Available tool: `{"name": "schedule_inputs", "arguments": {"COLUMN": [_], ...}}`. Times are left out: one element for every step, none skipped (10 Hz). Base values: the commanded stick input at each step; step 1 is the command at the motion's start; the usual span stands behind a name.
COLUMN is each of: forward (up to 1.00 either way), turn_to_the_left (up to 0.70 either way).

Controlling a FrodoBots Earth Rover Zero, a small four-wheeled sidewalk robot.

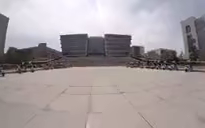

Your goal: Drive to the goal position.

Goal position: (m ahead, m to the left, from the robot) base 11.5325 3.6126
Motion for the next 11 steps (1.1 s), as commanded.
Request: {"name": "schedule_inputs", "arguments": {"forward": [1.0, 1.0, 1.0, 1.0, 1.0, 1.0, 1.0, 1.0, 1.0, 1.0, 1.0], "turn_to_the_left": [0.0, 0.09, 0.19, 0.3, 0.34, 0.0, 0.0, 0.0, 0.0, 0.0, 0.35]}}
